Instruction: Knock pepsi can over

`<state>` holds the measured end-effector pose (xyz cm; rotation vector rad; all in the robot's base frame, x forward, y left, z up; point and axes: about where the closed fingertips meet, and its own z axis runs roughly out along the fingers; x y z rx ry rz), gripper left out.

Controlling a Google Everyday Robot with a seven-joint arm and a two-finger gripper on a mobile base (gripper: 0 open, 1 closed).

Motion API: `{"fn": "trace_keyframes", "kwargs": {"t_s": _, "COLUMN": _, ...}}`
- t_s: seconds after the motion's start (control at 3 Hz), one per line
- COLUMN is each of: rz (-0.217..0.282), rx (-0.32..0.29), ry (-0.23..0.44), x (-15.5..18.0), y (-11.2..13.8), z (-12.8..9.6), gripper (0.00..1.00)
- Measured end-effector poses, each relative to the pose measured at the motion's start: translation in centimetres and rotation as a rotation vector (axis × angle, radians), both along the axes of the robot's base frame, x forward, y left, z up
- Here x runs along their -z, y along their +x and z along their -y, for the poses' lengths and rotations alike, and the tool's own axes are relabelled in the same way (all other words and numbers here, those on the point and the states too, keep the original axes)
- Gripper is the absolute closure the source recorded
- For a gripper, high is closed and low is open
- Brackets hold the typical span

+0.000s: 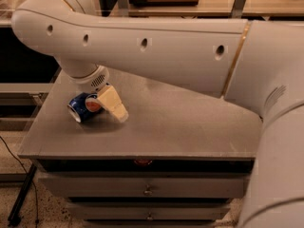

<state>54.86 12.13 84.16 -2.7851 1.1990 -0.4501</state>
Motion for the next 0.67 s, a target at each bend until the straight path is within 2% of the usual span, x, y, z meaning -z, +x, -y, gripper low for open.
{"fn": "trace_keyframes", "kwargs": {"t_s": 0.67, "rz": -0.034, "rx": -0.014, "ry": 0.003, "x": 0.05, "y": 0.04, "z": -0.43, "gripper": 0.00}}
